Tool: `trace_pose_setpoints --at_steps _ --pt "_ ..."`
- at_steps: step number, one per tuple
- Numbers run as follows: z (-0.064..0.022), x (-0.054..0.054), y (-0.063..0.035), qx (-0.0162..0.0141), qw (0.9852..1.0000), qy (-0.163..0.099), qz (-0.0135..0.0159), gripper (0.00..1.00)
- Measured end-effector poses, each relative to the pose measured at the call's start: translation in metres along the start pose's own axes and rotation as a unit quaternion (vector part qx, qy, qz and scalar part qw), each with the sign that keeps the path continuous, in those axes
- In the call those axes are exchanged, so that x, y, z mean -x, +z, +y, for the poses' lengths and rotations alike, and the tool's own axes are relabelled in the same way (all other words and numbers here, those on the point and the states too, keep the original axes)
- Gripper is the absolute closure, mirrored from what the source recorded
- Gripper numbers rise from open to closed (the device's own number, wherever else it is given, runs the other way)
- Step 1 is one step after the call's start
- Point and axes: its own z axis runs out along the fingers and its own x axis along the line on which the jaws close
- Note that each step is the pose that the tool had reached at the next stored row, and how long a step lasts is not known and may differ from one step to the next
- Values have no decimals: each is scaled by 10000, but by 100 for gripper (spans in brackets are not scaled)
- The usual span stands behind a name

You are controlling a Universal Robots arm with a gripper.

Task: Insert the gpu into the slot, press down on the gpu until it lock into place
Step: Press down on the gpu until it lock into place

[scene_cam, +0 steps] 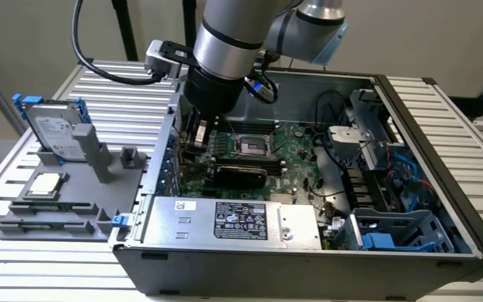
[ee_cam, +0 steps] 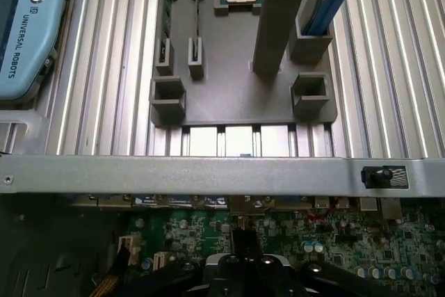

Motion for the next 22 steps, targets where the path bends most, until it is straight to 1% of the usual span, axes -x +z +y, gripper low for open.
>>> trace_pose_setpoints --at_steps 1,3,5,7,9,11,14,17,22 --pt "2 -2 -10 26 10000 2 7 89" --pt "3 -2 -29 66 10000 6 25 89" --pt "4 -4 -36 100 9999 17 59 89" --pt "4 -4 -37 110 9999 28 97 89" --pt "3 -4 -37 112 9998 39 127 89" --pt "4 -5 -38 114 9998 49 139 89" --pt "4 -4 -37 116 9998 86 129 89" --pt "4 -4 -37 122 9997 166 104 89" --pt "4 -4 -37 143 9995 286 65 89"
